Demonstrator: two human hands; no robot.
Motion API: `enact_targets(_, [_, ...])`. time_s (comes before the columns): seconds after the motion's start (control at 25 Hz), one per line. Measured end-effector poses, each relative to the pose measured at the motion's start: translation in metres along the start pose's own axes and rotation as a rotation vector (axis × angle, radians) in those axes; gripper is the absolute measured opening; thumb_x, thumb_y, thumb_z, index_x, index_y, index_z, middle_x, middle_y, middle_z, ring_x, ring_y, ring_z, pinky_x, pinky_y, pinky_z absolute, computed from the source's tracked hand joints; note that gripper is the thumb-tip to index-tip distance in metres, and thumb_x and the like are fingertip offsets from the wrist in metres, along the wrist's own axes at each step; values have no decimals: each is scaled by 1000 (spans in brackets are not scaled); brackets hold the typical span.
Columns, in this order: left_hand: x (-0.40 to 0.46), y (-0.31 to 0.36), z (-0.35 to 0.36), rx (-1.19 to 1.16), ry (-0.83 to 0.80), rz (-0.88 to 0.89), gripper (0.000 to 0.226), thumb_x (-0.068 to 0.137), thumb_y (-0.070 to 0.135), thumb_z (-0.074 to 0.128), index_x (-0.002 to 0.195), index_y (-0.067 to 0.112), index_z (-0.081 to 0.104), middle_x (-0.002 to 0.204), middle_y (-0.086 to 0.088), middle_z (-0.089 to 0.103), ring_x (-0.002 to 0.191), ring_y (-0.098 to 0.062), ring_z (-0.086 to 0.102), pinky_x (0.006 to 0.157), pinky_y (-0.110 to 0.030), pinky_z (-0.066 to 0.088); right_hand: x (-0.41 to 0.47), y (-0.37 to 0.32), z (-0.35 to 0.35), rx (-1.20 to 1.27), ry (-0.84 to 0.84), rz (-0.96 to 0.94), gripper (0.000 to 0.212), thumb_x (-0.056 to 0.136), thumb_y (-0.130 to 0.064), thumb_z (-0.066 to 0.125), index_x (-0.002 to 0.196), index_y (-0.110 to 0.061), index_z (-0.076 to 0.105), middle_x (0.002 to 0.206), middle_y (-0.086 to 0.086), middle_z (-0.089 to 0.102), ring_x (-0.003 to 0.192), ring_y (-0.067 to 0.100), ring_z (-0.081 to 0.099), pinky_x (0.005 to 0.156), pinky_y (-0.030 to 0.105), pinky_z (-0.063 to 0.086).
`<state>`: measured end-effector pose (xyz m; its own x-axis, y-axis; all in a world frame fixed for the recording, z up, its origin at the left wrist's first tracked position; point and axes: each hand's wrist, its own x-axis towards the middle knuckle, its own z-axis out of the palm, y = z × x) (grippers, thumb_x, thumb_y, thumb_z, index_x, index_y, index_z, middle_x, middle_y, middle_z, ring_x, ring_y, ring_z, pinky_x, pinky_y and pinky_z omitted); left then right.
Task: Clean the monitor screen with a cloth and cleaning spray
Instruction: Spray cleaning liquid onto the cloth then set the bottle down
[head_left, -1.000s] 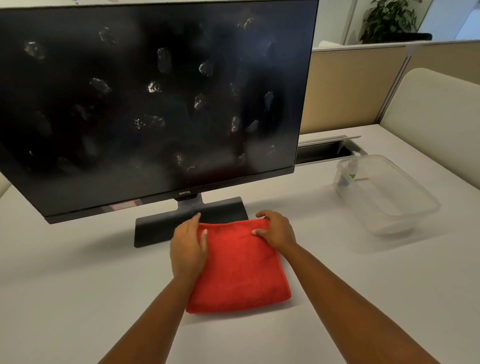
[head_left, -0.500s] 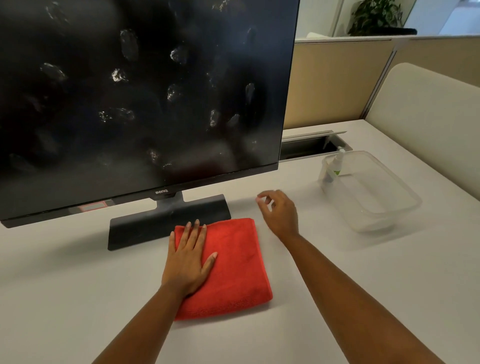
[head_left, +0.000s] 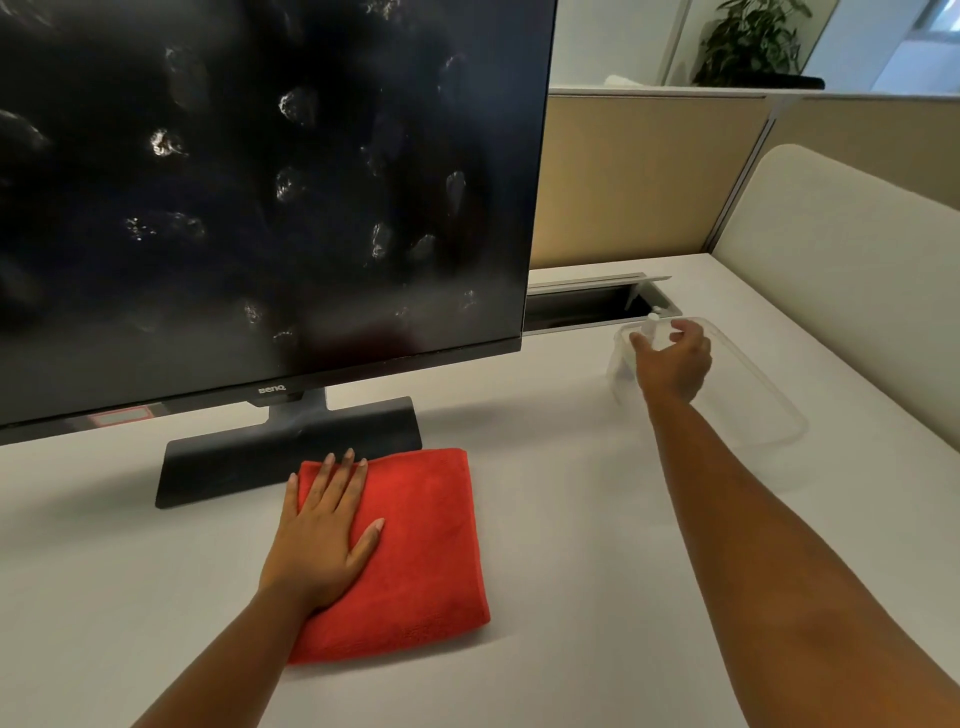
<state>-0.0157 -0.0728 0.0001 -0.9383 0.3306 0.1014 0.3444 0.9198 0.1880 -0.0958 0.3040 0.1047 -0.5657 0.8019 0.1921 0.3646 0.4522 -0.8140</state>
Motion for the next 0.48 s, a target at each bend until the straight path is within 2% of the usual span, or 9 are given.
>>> enact_targets(0.12, [2, 0, 1, 2, 33, -6, 87, 74, 74, -9, 141, 20, 1, 149, 4, 0, 139, -16, -5, 106, -27, -28, 11, 1, 5, -49, -195, 16, 54, 87, -32, 60, 132, -6, 45, 136, 15, 50, 122, 31, 50, 104, 39, 39])
enact_targets(0.28, [0, 0, 1, 27, 60, 14, 82, 79, 70, -3, 141, 18, 8, 148, 1, 8, 139, -19, 3, 108, -28, -23, 10, 3, 2, -33, -199, -2, 44, 91, -25, 55, 130, -5, 50, 133, 14, 54, 121, 32, 52, 105, 38, 38])
enact_targets(0.48, [-3, -1, 4, 59, 48, -3, 73, 87, 63, 6, 141, 16, 20, 147, -3, 22, 136, -24, 18, 110, -31, -12, 12, 4, 2, -40, -232, -14, 41, 93, -23, 52, 129, -3, 49, 132, 16, 54, 120, 33, 52, 105, 38, 37])
